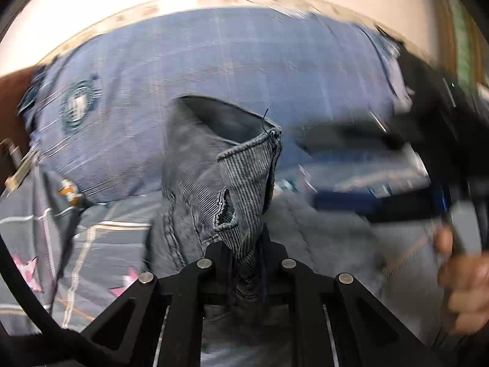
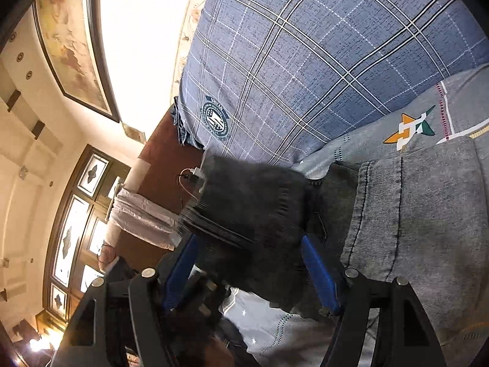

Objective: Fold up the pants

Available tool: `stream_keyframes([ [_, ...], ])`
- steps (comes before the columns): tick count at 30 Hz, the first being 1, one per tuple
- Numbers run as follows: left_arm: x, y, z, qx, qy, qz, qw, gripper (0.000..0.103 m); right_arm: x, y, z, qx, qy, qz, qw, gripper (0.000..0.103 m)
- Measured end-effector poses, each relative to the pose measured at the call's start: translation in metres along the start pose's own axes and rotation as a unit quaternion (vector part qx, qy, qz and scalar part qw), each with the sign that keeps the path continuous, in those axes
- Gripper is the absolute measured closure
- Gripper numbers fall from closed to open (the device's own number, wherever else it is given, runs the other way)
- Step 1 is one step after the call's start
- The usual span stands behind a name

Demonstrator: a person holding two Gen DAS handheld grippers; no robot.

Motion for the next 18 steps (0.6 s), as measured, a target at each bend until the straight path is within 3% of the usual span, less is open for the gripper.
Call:
stream_keyframes([
  [3, 0.03, -0.012, -0.015, -0.016, 0.003, -0.053, 0.9985, 0.09, 0.012, 0.006, 0.0, -0.009, 0.017, -0.01, 1.0, 0.03],
  [7, 0.051, -0.021, -0.02, -0.011, 0.03, -0.105, 0.994, 0.09, 0.039, 0.011, -0.006, -0.026, -0.029, -0.051, 0.998, 0.029],
  [9, 0.054, -0.018, -0.016, -0.005, 0.037, -0.12, 0.9921, 0.09, 0.046, 0.012, -0.009, -0.034, -0.1, -0.057, 0.993, 0.046],
  [10, 0.055, -0.014, -0.012, 0.002, 0.042, -0.127, 0.991, 0.09, 0.048, 0.013, -0.009, -0.035, -0.127, -0.06, 0.989, 0.072],
  [11, 0.056, -0.013, -0.01, 0.007, 0.043, -0.13, 0.9905, 0.09, 0.051, 0.012, -0.009, -0.038, -0.119, -0.066, 0.99, 0.079],
  [13, 0.06, -0.003, 0.003, 0.025, 0.036, -0.138, 0.9895, 0.09, 0.046, 0.013, 0.001, -0.026, -0.109, -0.061, 0.992, 0.086],
  [18, 0.088, 0.008, 0.017, 0.054, 0.026, -0.178, 0.9823, 0.09, 0.014, 0.009, 0.047, 0.024, -0.105, -0.004, 0.994, 0.087],
])
Point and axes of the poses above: each gripper's, at about its wrist camera, not at the fingertips, and z roughly against the way its jaws point, x to its right, y to its top, the point moved 1 cm from there along -z, roughly the way its jaws point, and after that the axes turned 8 degrees about -x, right-handed, at the moved point
